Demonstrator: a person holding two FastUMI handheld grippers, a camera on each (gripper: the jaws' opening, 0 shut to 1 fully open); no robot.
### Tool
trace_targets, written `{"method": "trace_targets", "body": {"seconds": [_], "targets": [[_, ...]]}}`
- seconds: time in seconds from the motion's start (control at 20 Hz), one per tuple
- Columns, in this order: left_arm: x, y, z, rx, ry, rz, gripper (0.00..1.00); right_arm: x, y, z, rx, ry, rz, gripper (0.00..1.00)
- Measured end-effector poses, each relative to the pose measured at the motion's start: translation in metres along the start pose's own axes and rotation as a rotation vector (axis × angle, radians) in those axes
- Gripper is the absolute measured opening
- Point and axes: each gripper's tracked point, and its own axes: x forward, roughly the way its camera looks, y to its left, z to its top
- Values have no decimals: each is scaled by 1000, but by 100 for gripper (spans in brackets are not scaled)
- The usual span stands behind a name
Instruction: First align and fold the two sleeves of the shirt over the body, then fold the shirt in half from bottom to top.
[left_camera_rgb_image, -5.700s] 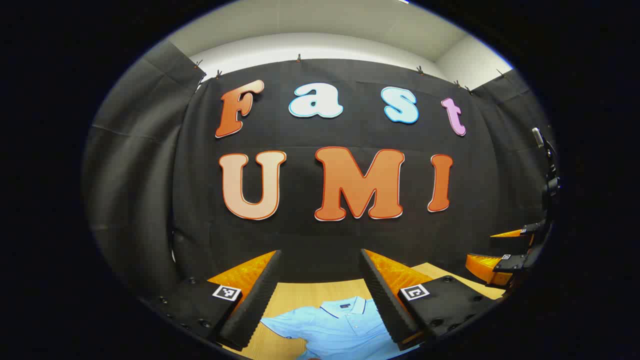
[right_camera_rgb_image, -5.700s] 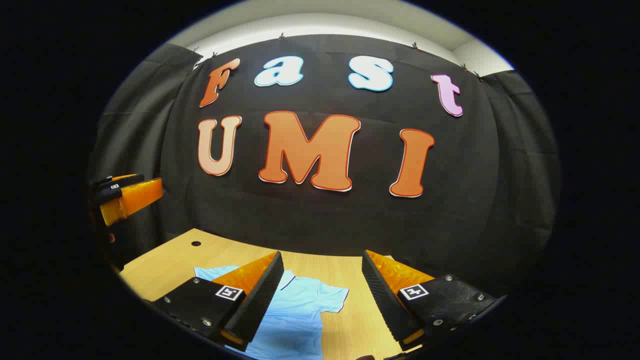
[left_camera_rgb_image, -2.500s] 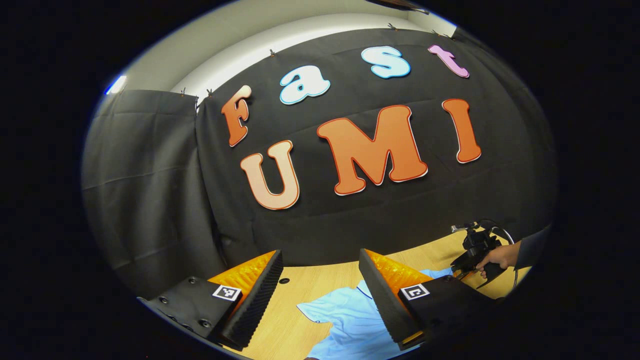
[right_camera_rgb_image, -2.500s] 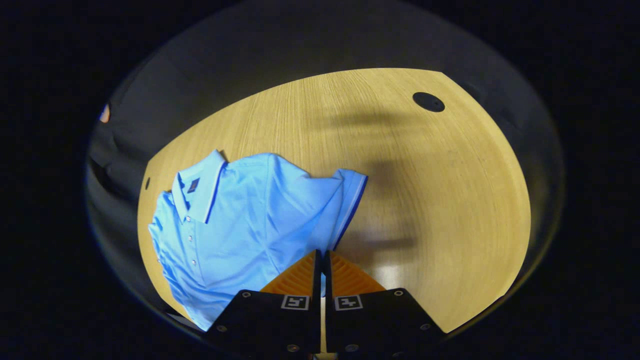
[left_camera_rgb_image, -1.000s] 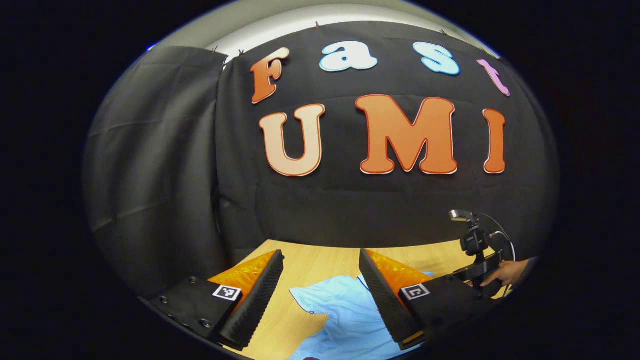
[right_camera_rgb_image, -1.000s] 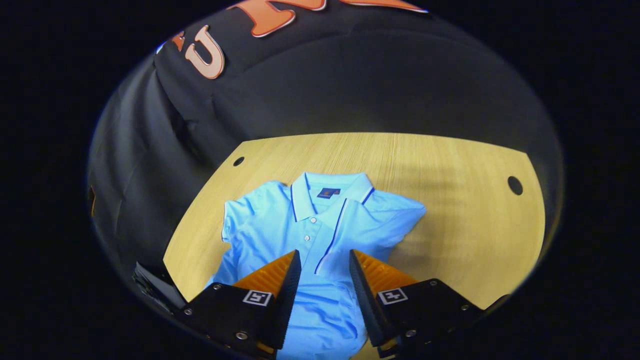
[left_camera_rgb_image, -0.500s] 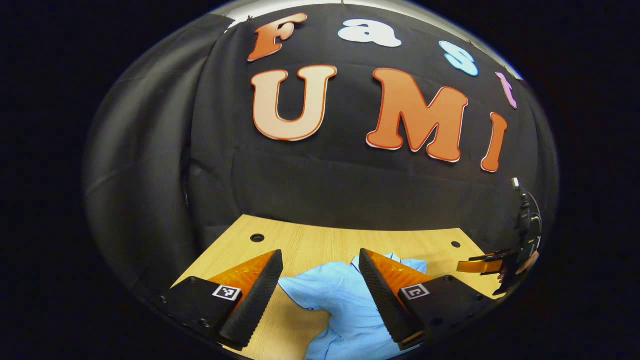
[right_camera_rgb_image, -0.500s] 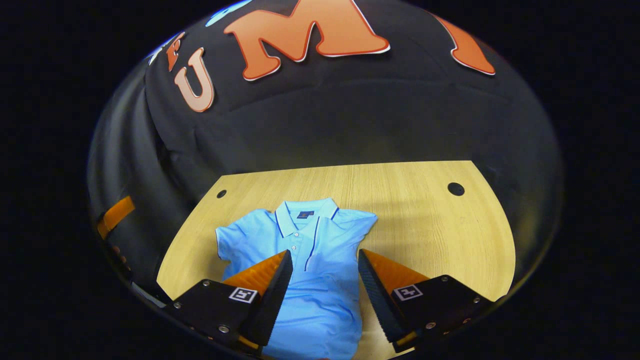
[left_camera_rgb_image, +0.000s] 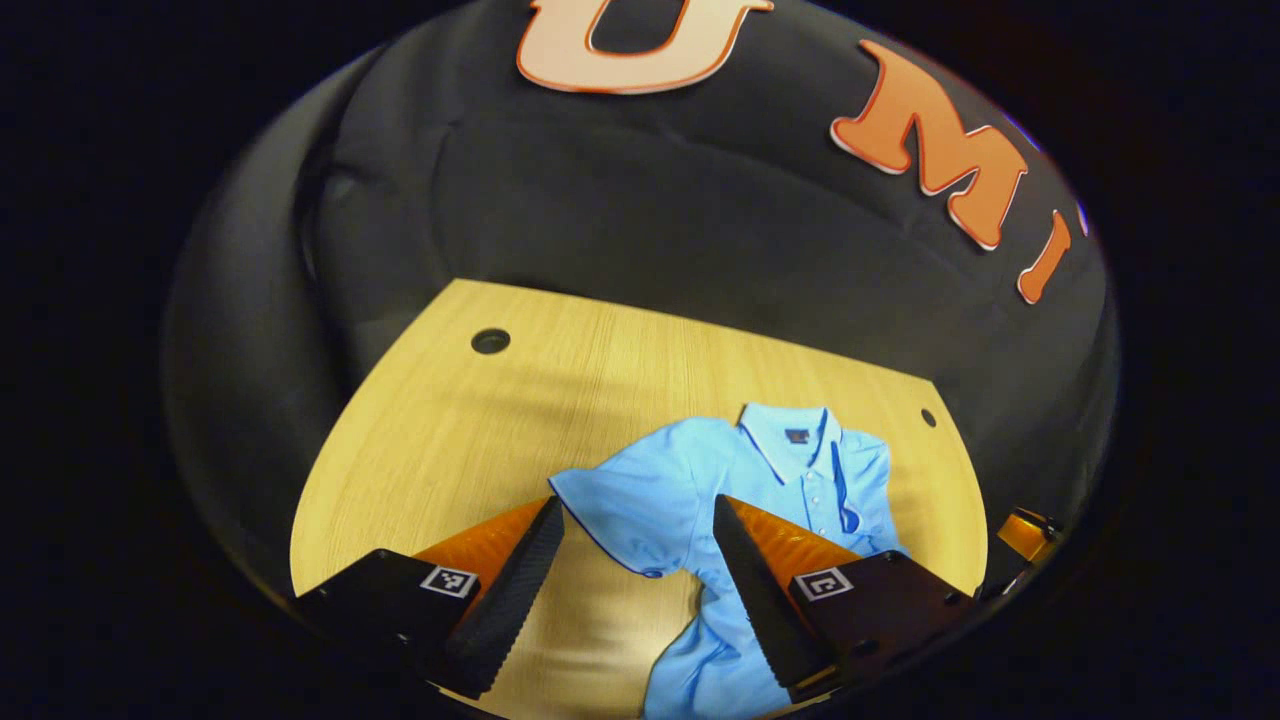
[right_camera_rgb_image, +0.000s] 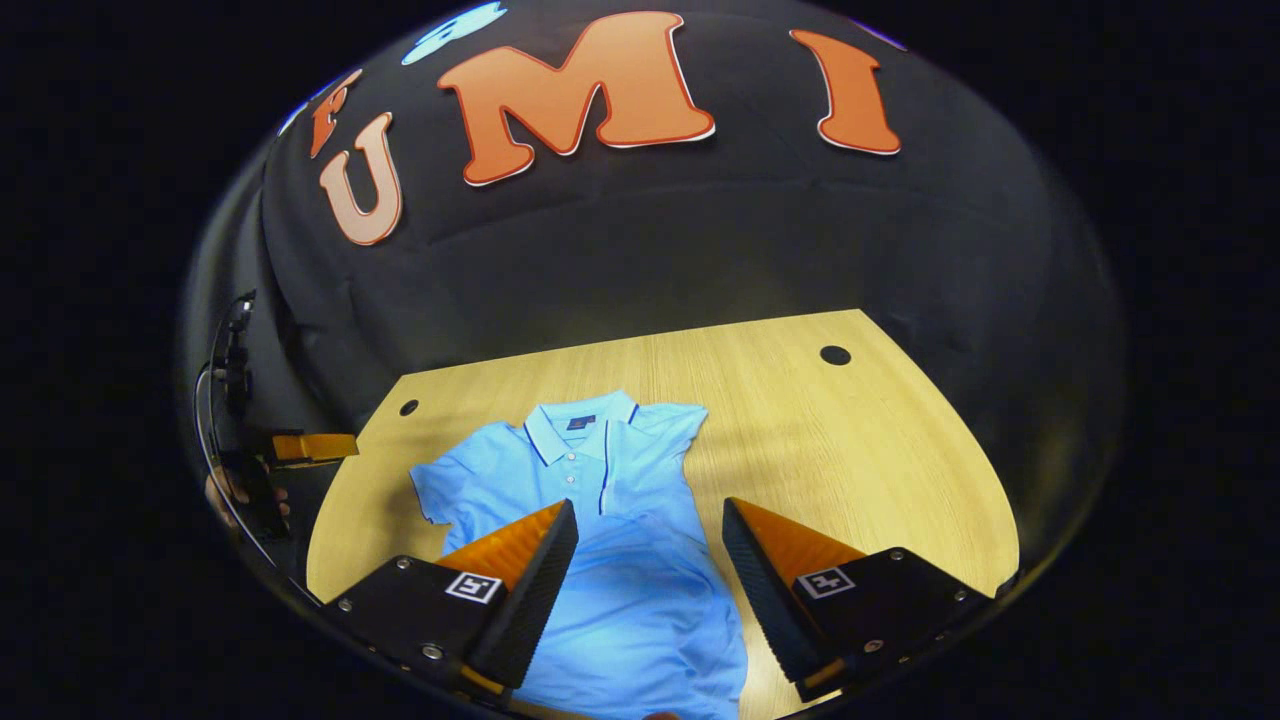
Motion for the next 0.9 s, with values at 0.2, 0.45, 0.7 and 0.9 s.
{"method": "trace_targets", "body": {"seconds": [0.2,0.45,0.7,0.9], "targets": [[47,9,-23,34,157,6,98,-19,-2,-20,43,11,-50,93],[94,30,-58,14,344,122,92,-36,-16,-35,95,20,-104,94],[121,35,-74,5,410,183,91,-47,-29,-46,127,35,-126,95],[127,27,-78,13,427,216,77,-52,-37,-48,167,31,-130,95]]}}
